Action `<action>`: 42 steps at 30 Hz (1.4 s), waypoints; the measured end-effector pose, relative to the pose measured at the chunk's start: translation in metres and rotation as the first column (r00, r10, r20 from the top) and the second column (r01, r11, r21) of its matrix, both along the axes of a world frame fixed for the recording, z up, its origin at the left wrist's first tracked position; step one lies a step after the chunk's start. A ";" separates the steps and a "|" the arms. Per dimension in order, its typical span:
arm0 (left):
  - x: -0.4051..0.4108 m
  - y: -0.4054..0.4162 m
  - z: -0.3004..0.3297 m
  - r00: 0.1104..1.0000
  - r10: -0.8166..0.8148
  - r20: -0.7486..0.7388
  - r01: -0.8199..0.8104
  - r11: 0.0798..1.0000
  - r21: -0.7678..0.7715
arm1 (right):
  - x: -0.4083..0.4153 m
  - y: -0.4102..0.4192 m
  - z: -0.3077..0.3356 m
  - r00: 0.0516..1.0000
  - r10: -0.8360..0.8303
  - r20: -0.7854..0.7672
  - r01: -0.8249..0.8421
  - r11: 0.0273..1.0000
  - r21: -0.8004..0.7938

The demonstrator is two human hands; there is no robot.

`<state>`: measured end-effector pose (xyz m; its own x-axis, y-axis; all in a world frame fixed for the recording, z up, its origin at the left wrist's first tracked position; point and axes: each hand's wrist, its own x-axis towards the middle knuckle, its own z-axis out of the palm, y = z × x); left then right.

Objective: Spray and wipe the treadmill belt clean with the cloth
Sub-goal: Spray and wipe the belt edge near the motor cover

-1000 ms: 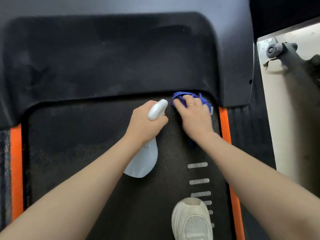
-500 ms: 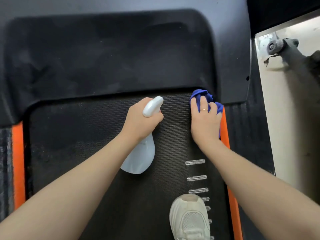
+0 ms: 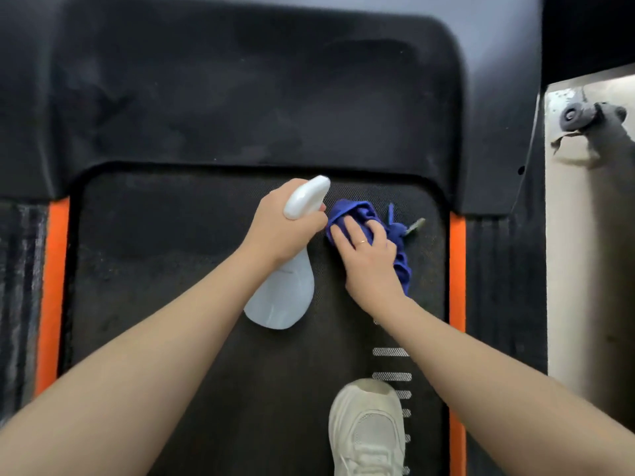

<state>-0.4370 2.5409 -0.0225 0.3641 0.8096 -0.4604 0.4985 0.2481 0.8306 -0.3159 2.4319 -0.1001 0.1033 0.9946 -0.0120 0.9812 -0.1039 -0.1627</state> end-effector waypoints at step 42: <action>-0.160 -0.041 0.013 0.914 0.397 -0.082 -0.401 0.914 -0.052 | -0.139 0.047 0.034 0.763 0.608 -0.220 -0.645 0.692 -0.323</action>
